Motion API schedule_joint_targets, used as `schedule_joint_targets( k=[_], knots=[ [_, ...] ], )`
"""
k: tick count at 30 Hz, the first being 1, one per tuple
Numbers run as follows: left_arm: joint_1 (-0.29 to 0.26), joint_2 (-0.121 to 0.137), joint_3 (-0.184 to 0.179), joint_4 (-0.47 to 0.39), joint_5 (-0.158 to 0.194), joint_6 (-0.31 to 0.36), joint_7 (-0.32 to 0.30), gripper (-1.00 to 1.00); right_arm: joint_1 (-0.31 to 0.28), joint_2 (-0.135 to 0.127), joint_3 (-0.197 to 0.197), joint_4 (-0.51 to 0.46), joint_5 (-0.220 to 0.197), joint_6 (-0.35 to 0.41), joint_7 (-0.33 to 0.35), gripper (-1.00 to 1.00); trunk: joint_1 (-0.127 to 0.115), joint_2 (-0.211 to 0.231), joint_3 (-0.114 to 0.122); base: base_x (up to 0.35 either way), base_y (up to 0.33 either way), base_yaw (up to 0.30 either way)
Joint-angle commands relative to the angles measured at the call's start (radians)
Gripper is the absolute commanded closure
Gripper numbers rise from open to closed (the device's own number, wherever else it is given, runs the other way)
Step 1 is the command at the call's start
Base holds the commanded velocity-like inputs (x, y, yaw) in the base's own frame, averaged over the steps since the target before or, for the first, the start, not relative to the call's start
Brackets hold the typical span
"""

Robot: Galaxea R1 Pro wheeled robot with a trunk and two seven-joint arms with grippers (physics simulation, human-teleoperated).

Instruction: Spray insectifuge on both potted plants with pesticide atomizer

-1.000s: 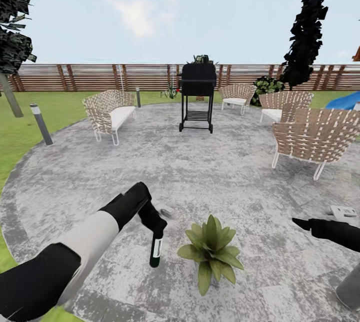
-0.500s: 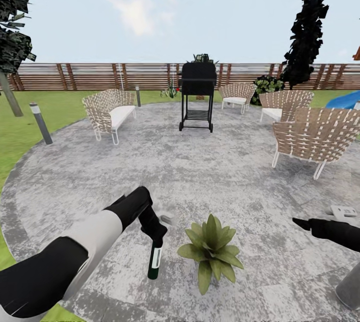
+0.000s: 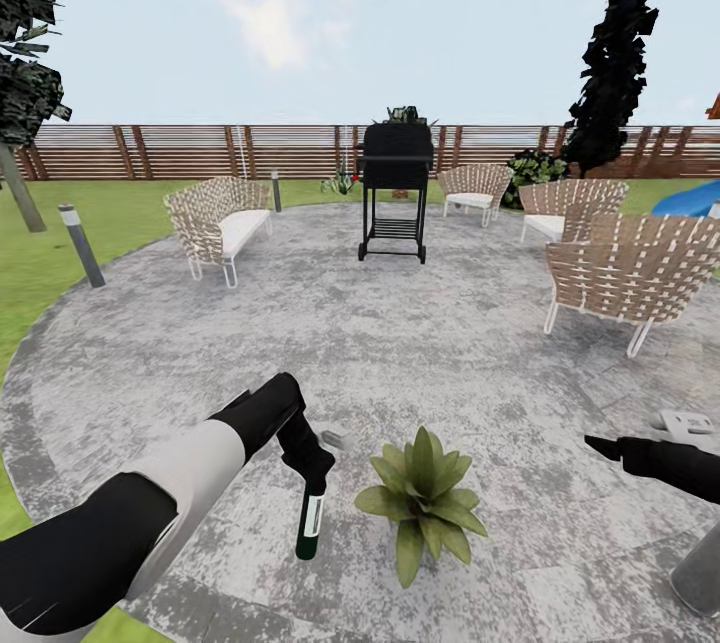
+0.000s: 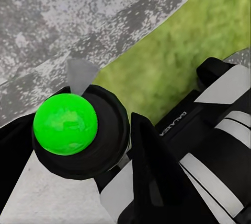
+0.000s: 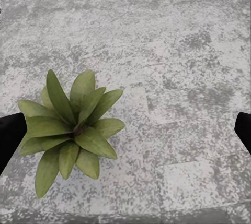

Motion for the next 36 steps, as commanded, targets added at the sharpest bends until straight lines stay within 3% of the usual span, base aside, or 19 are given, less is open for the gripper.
schedule_joint_targets(
  k=[1,20,36],
  knots=[
    [-0.001,0.0,0.001,-0.001,-0.01,0.006,-0.01,1.0,-0.001,0.0,-0.001,-0.001,0.01,0.003,0.011,-1.0,0.0,0.0,-0.001,0.0,0.0,0.0],
    [0.005,0.006,0.002,-0.001,-0.01,0.005,-0.01,1.0,0.001,-0.001,0.005,0.0,0.013,0.003,0.012,-1.0,0.0,0.0,-0.001,0.005,0.003,-0.234],
    [0.005,0.006,0.007,0.001,-0.008,0.005,-0.01,1.0,0.001,0.002,0.007,0.0,0.013,0.001,0.013,-1.0,0.0,0.0,-0.001,0.218,0.174,-0.032]
  ],
)
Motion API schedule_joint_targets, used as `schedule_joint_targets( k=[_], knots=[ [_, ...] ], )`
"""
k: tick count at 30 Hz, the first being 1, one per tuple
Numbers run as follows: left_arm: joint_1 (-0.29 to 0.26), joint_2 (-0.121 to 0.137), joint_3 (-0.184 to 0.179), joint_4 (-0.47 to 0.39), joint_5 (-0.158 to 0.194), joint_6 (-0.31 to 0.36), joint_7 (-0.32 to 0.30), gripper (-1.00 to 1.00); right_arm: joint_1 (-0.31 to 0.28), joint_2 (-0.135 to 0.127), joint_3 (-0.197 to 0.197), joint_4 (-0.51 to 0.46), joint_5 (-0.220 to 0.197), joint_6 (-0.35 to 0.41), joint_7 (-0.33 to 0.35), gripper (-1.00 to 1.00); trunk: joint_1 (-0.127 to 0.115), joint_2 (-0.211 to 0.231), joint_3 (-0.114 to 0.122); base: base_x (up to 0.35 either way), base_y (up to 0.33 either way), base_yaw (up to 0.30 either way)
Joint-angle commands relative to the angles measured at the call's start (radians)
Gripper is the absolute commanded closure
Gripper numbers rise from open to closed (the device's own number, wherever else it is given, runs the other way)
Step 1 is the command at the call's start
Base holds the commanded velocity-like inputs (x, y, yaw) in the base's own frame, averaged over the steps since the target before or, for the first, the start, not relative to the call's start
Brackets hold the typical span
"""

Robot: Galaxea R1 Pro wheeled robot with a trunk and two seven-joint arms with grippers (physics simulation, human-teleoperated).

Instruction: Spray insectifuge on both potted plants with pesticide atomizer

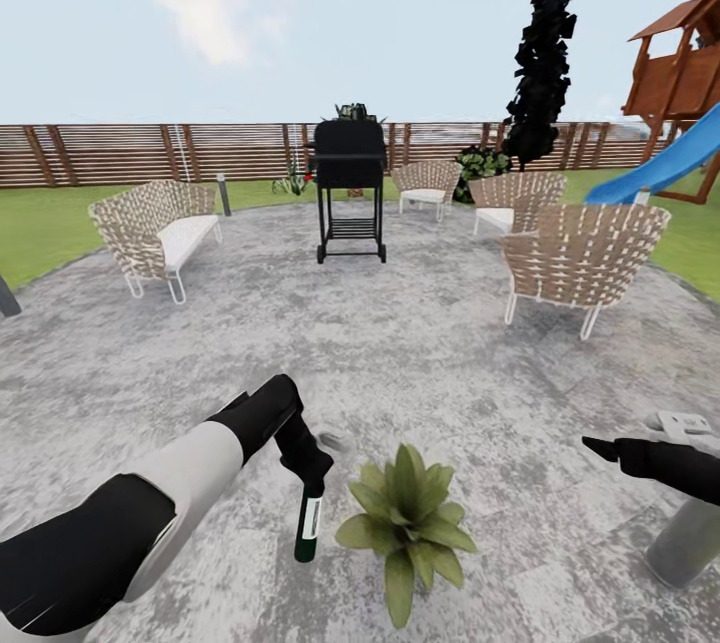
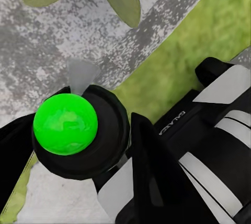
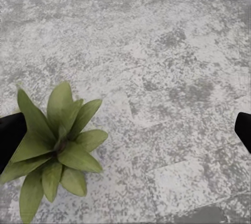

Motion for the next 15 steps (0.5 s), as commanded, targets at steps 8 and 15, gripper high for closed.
schedule_joint_targets(
  k=[8,15],
  knots=[
    [-0.001,-0.006,-0.006,-0.002,-0.01,0.006,-0.011,1.0,-0.001,-0.002,-0.008,-0.002,0.007,0.005,0.013,-1.0,0.0,0.0,-0.001,0.091,0.044,0.0],
    [-0.002,-0.005,-0.005,-0.002,-0.01,0.006,-0.01,1.0,-0.001,-0.002,-0.005,-0.002,0.007,0.005,0.014,-1.0,0.0,0.0,-0.001,0.153,0.001,0.0]
  ],
)
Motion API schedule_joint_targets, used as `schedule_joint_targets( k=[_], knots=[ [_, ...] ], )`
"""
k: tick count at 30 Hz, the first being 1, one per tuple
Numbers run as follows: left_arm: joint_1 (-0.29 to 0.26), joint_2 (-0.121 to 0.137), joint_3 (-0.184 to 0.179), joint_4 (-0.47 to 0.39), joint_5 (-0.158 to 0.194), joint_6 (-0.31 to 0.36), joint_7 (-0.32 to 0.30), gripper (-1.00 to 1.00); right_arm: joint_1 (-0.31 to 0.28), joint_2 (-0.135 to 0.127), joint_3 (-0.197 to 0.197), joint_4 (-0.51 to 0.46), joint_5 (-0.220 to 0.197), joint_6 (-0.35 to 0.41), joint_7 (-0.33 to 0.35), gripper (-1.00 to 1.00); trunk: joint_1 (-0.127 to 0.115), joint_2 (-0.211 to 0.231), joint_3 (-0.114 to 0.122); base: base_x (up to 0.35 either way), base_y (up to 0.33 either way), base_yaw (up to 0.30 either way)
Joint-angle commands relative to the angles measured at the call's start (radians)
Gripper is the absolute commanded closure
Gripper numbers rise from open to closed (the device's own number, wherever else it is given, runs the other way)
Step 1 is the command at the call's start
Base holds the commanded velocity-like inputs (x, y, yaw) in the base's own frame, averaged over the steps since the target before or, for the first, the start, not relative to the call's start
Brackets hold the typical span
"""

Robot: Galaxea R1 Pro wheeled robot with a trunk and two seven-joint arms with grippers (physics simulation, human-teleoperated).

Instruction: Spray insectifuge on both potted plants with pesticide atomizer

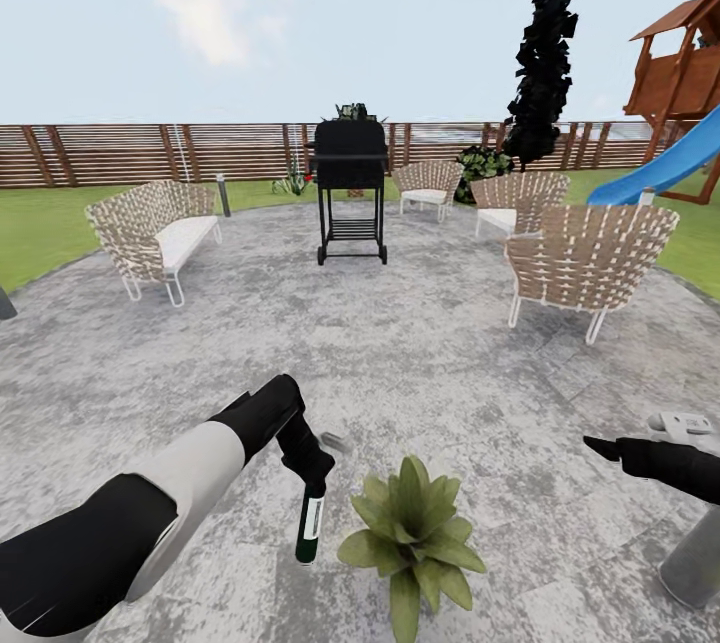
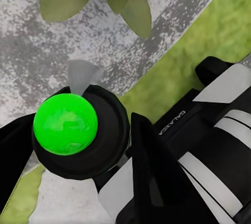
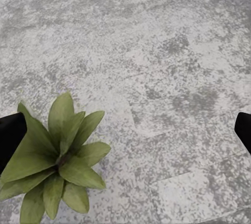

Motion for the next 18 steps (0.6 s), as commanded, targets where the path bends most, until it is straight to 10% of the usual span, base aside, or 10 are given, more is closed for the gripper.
schedule_joint_targets(
  k=[1,18],
  knots=[
    [-0.001,0.0,0.001,-0.001,-0.01,0.006,-0.009,1.0,-0.001,0.0,-0.001,-0.001,0.01,0.004,0.01,-1.0,0.0,0.0,-0.001,0.284,0.0,0.0],
    [0.055,-0.005,-0.005,0.017,-0.012,0.004,-0.009,1.0,-0.002,0.0,-0.006,0.0,0.01,0.004,0.01,-1.0,0.0,0.0,-0.001,0.135,0.0,0.0]
  ],
)
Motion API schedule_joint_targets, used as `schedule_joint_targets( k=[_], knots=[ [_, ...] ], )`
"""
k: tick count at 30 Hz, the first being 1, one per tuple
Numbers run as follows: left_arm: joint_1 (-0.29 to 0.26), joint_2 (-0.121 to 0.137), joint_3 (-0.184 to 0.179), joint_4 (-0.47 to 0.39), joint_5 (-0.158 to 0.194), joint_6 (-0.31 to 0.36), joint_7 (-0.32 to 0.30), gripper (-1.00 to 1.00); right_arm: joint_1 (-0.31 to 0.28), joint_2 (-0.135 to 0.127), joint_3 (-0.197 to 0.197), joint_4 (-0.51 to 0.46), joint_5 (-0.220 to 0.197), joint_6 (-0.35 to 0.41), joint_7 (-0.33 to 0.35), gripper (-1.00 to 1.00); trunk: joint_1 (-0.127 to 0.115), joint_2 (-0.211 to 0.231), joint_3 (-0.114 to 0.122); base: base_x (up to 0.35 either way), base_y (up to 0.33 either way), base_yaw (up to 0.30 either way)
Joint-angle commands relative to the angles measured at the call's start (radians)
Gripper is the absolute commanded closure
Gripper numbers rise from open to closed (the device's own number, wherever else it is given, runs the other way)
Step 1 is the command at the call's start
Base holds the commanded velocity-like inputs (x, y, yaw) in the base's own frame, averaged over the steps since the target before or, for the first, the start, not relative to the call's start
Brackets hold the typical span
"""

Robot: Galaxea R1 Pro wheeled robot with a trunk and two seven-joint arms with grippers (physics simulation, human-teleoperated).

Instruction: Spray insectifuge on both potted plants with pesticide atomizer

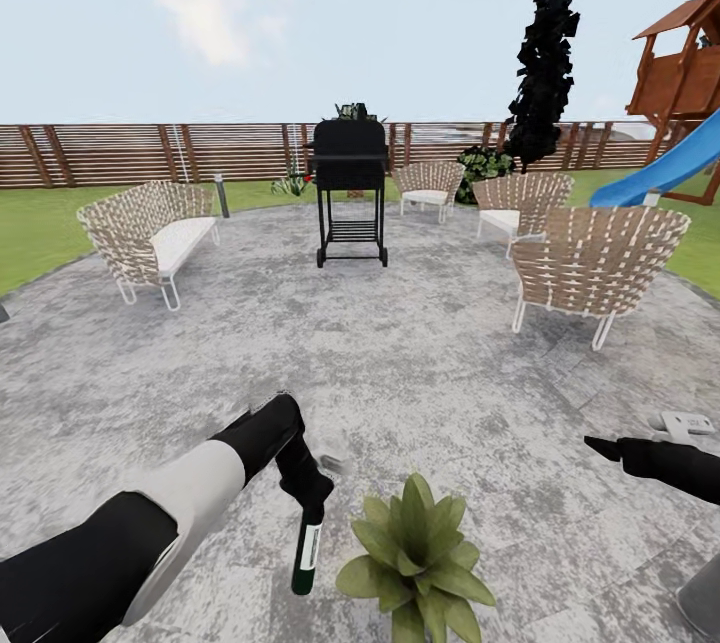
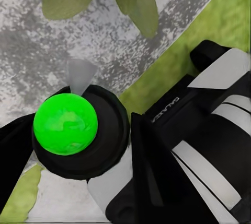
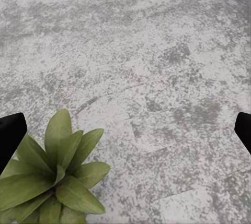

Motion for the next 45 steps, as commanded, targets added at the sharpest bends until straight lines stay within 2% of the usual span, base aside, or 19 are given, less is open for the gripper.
schedule_joint_targets(
  k=[1,7,9,13,16,25,45],
  knots=[
    [0.012,-0.002,0.001,-0.001,-0.011,0.005,-0.01,1.0,-0.001,0.0,-0.001,-0.001,0.01,0.004,0.01,-1.0,0.0,-0.001,-0.001,0.005,0.0,0.0],
    [0.071,-0.006,-0.003,0.0,-0.013,0.004,-0.009,1.0,-0.002,-0.002,-0.002,-0.001,0.01,0.004,0.01,-1.0,0.0,-0.001,-0.001,0.001,0.0,0.0],
    [0.08,-0.006,-0.021,0.0,-0.013,0.004,-0.008,1.0,-0.001,-0.002,-0.001,-0.001,0.01,0.004,0.01,-1.0,0.0,-0.001,-0.001,0.0,0.0,0.0],
    [0.09,-0.006,-0.08,0.0,-0.012,0.004,-0.008,1.0,-0.001,-0.003,-0.002,-0.001,0.01,0.004,0.01,-1.0,0.0,-0.001,-0.001,0.0,0.0,-0.095],
    [0.093,-0.006,-0.095,-0.001,-0.012,0.004,-0.008,1.0,-0.001,-0.003,-0.002,-0.001,0.01,0.004,0.01,-1.0,0.0,-0.001,-0.001,0.0,0.0,-0.166],
    [0.094,-0.005,-0.1,-0.002,-0.014,0.004,-0.008,1.0,-0.002,-0.002,-0.005,-0.001,0.01,0.005,0.01,-1.0,0.0,-0.001,-0.006,0.0,0.0,-0.032],
    [0.093,0.003,-0.099,-0.002,-0.017,0.003,-0.007,1.0,-0.002,-0.002,-0.004,-0.001,0.01,0.004,0.01,-1.0,0.0,-0.001,-0.036,0.0,0.0,0.0]
  ],
)
